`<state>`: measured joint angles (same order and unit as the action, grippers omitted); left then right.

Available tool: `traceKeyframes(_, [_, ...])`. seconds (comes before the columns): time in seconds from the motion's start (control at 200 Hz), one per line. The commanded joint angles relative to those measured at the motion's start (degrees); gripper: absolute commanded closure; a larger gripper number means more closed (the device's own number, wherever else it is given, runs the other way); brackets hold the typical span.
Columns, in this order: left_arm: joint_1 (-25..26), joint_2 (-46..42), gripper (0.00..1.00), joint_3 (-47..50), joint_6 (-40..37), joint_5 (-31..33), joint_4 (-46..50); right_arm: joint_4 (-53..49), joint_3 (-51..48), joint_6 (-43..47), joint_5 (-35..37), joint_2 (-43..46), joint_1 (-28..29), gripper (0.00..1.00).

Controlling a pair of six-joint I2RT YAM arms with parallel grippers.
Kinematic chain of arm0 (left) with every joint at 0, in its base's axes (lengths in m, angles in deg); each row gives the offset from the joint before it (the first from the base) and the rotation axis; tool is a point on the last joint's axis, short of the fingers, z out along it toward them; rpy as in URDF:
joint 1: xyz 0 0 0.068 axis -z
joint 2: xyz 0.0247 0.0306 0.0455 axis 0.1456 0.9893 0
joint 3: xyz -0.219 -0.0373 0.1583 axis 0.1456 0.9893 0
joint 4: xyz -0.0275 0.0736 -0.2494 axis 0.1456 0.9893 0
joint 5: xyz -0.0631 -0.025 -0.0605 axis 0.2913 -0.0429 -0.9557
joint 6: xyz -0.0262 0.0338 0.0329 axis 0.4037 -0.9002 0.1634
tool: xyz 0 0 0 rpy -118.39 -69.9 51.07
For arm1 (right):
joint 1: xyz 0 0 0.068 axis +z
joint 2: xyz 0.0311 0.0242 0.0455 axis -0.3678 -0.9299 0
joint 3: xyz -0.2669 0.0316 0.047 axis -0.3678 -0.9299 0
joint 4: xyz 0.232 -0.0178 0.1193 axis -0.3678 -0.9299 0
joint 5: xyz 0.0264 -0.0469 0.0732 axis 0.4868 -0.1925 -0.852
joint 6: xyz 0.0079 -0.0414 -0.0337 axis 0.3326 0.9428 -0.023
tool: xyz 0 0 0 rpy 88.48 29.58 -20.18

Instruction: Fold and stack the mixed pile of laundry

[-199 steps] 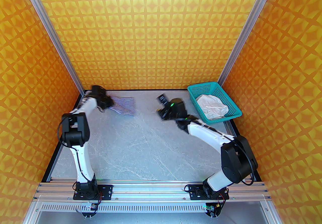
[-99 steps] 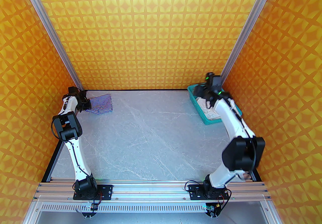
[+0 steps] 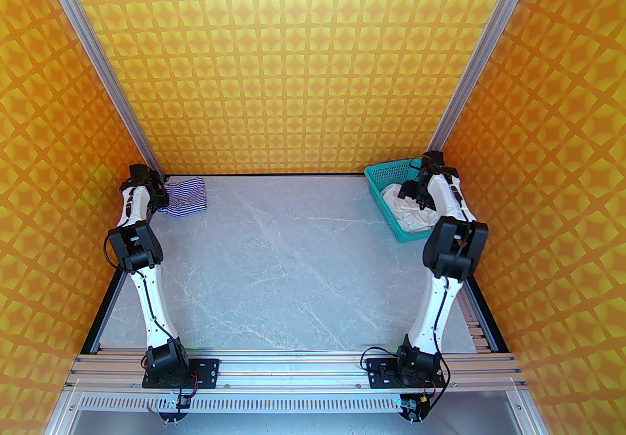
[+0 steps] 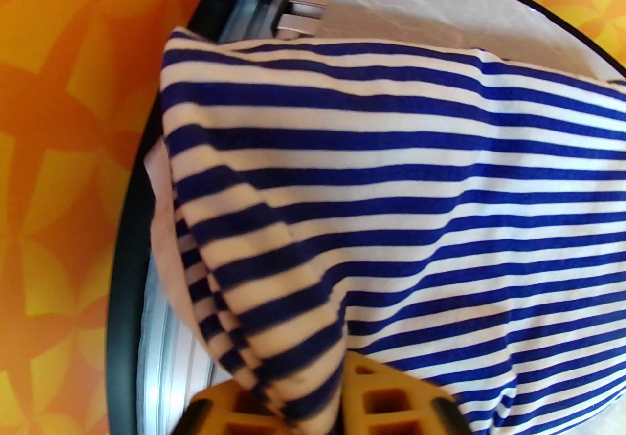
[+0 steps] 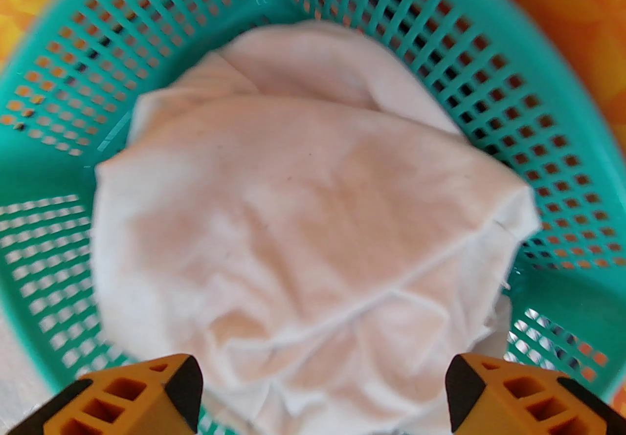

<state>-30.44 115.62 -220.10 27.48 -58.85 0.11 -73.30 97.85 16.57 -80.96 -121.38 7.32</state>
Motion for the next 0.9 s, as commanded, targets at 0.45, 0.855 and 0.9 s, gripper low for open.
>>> traceKeyframes(0.45, [9.4,-25.3,0.19,7.1,5.4,4.9,-1.9,-4.7,5.4,-1.2,-2.3,-5.9,0.5,0.82])
traceKeyframes(0.855, [25.9,-57.9,0.28,54.4,17.8,-13.8,-29.8,10.7,-12.5,-3.6,-20.0,31.2,5.0,1.0])
traceKeyframes(0.9, [27.7,-60.4,0.29,59.3,18.6,-14.8,-31.2,14.1,-16.6,-3.9,-22.3,37.4,7.6,1.0])
